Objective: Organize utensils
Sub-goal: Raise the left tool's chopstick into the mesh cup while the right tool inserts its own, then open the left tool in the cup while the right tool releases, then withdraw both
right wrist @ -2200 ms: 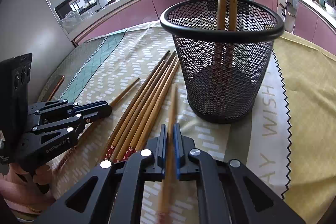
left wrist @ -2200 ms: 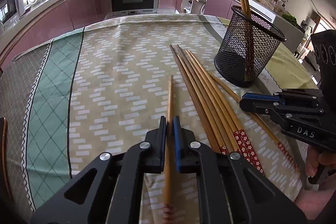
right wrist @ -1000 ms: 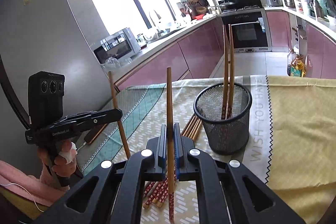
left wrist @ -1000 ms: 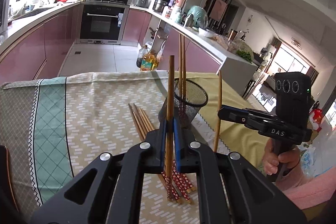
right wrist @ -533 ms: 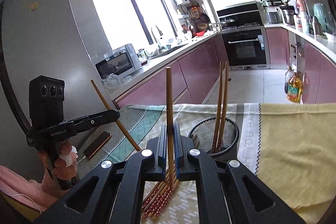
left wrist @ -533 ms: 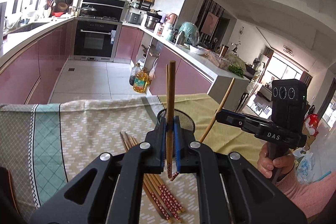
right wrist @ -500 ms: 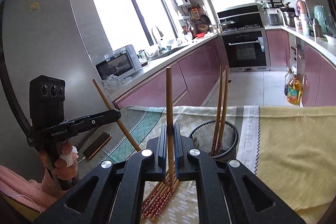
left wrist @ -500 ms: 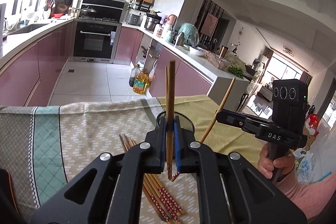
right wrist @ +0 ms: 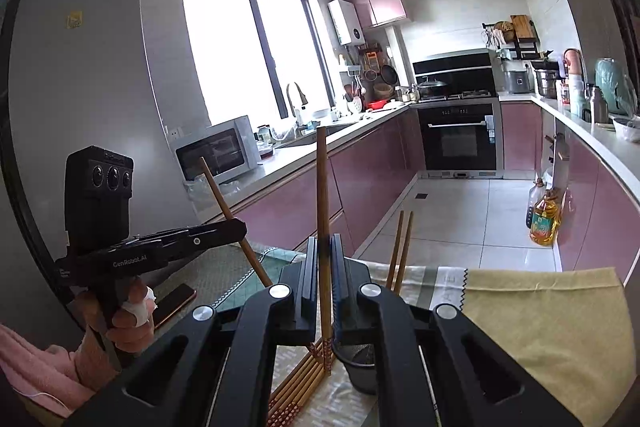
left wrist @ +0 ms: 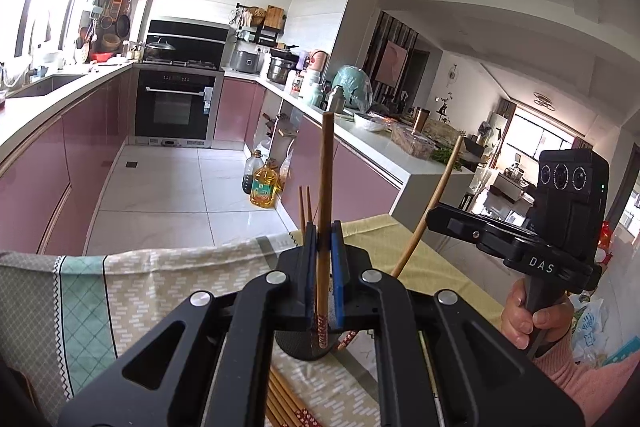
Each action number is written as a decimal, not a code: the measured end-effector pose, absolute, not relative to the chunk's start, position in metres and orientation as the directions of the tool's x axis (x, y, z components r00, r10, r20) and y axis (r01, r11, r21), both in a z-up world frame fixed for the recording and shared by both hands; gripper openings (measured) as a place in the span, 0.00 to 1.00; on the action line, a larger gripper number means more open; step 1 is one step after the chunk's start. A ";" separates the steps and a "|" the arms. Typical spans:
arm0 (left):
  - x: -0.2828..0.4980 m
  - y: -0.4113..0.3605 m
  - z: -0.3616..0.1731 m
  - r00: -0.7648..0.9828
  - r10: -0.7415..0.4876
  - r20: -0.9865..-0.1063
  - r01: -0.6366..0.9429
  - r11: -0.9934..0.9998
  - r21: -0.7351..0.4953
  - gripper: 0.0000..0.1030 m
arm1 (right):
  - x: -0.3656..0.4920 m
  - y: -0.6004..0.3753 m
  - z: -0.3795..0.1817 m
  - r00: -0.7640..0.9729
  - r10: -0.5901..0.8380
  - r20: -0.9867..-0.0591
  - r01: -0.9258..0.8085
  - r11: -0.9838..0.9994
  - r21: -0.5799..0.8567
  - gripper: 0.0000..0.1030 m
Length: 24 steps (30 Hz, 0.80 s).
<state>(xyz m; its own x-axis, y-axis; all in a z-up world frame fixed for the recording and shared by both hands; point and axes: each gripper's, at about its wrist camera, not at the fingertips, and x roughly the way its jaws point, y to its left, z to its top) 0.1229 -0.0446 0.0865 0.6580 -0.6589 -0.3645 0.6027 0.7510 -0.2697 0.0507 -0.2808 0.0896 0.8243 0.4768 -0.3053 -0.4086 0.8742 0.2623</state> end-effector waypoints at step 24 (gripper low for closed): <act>0.158 -0.100 0.066 0.623 -0.600 -0.502 0.602 0.777 -0.183 0.07 | 0.108 -0.281 0.064 0.785 0.445 -0.432 -0.369 0.895 0.252 0.05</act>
